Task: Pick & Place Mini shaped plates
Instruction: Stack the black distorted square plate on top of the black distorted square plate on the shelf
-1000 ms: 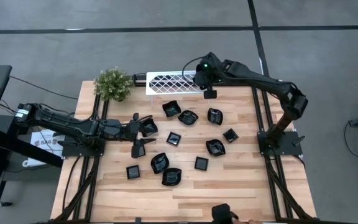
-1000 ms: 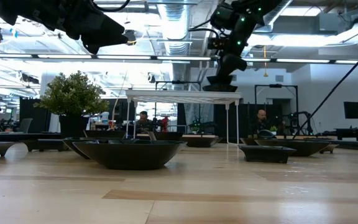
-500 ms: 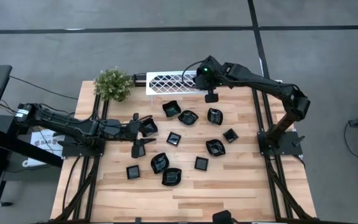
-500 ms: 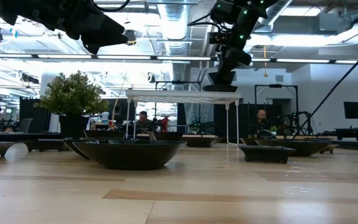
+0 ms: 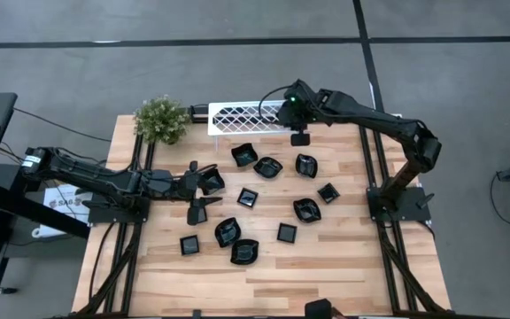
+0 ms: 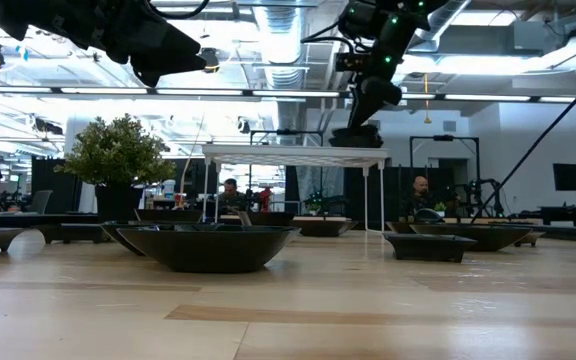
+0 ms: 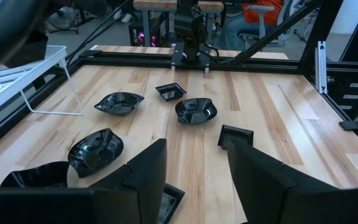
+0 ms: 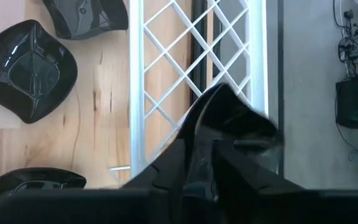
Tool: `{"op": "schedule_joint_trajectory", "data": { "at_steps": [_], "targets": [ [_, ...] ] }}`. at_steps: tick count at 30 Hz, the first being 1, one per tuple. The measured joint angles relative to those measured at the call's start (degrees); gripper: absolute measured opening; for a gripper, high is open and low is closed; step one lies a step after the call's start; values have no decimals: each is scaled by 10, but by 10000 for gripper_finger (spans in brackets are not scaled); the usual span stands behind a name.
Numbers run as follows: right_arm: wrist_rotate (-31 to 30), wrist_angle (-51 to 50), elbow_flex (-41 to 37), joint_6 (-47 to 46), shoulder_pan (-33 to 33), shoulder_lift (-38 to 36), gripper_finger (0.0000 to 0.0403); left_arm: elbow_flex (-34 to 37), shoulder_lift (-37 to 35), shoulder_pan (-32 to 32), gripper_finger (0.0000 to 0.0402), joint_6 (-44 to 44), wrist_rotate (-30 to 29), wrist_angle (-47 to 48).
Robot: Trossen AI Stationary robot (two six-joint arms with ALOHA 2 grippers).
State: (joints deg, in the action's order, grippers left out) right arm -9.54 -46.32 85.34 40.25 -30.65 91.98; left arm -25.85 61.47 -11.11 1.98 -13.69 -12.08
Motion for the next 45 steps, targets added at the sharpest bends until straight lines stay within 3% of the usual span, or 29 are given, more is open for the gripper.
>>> {"op": "schedule_joint_trajectory", "data": {
  "at_steps": [7,15,17,21,23,25,34,37,41,45],
  "targets": [
    [-33,1,0,17,14,-11,136,0,0,0,172,0,0,0],
    [-57,13,0,-10,32,-49,154,0,0,-1,172,0,0,0],
    [1,11,0,-32,39,-66,155,0,0,-1,172,0,0,0],
    [182,-14,-3,-55,53,-102,151,0,0,-1,172,0,0,1],
    [234,-24,-13,-70,64,-117,147,0,0,-1,172,0,0,1],
    [249,-33,-33,-87,79,-129,143,0,0,-1,172,0,0,1],
    [255,27,-149,-159,169,-142,126,0,2,-1,172,4,0,3],
    [214,84,-190,-206,197,-138,118,0,2,-1,172,23,0,3],
    [140,214,-251,-266,234,-139,107,0,2,-1,172,33,0,3],
    [103,355,-298,-324,265,-139,98,5,2,1,172,65,-1,15]
  ]
}}
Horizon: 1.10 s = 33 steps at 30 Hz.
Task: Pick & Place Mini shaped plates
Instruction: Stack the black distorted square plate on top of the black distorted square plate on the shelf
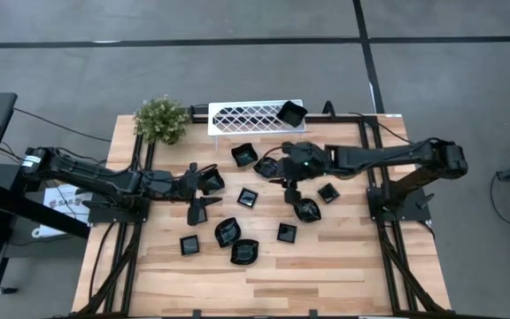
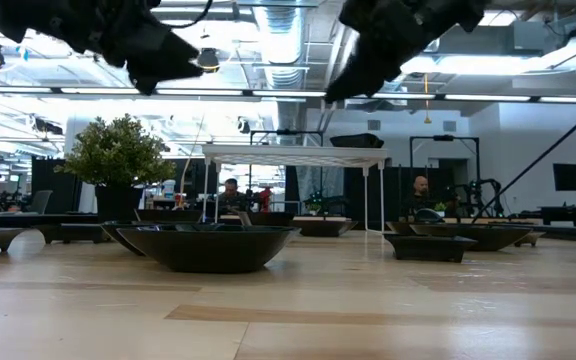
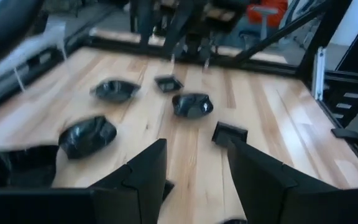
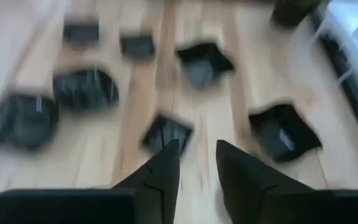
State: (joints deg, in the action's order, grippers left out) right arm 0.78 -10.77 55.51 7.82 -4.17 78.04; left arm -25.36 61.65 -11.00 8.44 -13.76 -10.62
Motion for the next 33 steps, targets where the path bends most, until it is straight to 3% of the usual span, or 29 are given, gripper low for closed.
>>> {"op": "schedule_joint_trajectory", "data": {
  "at_steps": [5,13,26,33],
  "targets": [
    [-8,99,-43,-15,43,0,96,1,0,20,172,26,-45,104],
    [-9,87,-46,-13,79,0,96,1,11,56,172,39,-60,152],
    [-8,56,-46,-34,115,0,96,-58,161,56,172,52,-69,197],
    [-8,56,-46,-34,117,0,96,-80,193,69,172,113,-58,237]
  ]
}}
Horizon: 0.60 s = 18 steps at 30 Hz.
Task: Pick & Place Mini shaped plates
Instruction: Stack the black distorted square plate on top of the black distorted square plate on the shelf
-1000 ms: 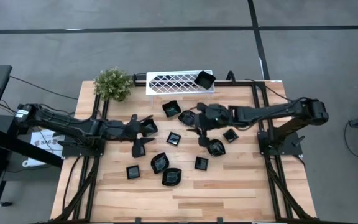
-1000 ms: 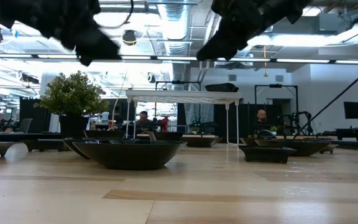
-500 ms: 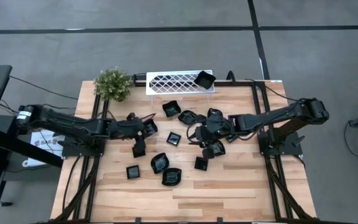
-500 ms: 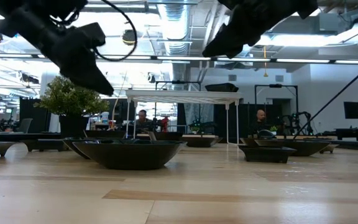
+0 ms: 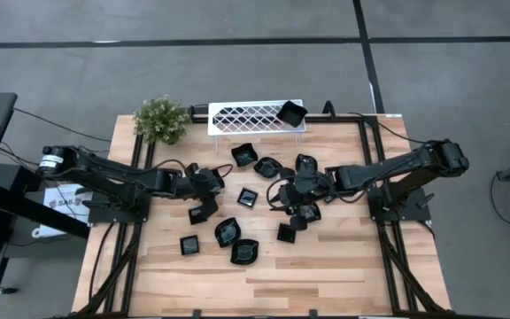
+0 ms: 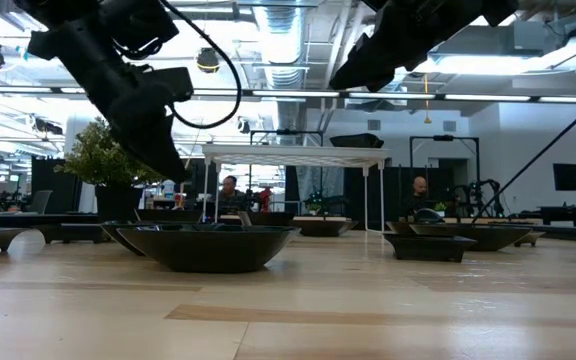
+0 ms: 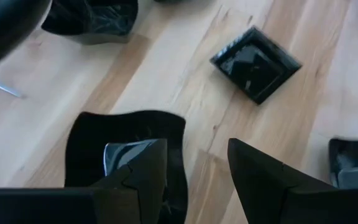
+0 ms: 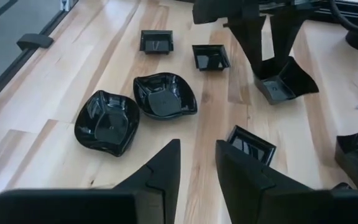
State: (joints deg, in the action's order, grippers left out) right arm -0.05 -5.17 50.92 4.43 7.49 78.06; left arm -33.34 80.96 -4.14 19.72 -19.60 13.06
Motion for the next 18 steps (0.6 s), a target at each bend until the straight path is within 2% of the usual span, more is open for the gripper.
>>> {"op": "schedule_joint_trajectory", "data": {
  "at_steps": [5,12,18],
  "targets": [
    [0,0,0,0,0,0,96,-1,-4,4,172,3,25,5],
    [0,0,0,0,0,0,96,-1,12,4,172,1,25,16],
    [0,0,0,0,0,0,96,5,12,4,172,-43,25,15]
  ]
}}
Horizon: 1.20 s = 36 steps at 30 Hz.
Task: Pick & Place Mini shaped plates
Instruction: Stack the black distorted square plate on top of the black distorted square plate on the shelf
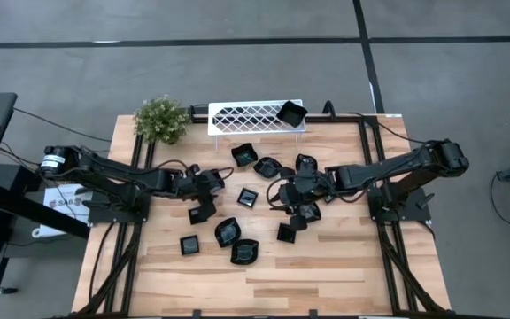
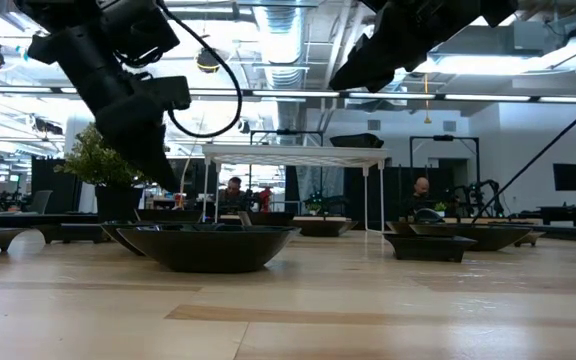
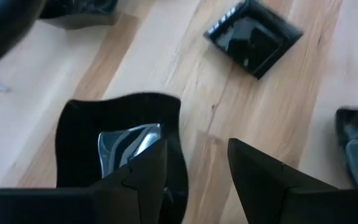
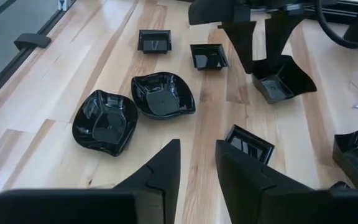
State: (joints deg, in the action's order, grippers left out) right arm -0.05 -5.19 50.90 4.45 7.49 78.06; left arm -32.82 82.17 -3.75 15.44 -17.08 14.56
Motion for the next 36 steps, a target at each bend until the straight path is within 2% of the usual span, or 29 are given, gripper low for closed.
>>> {"op": "schedule_joint_trajectory", "data": {
  "at_steps": [7,17,36],
  "targets": [
    [0,0,0,0,0,0,96,26,0,0,172,-57,0,-4],
    [0,-2,0,0,0,0,96,26,0,0,172,-80,0,-15],
    [0,-2,0,0,0,0,96,26,6,0,172,-62,8,-38]
  ]
}}
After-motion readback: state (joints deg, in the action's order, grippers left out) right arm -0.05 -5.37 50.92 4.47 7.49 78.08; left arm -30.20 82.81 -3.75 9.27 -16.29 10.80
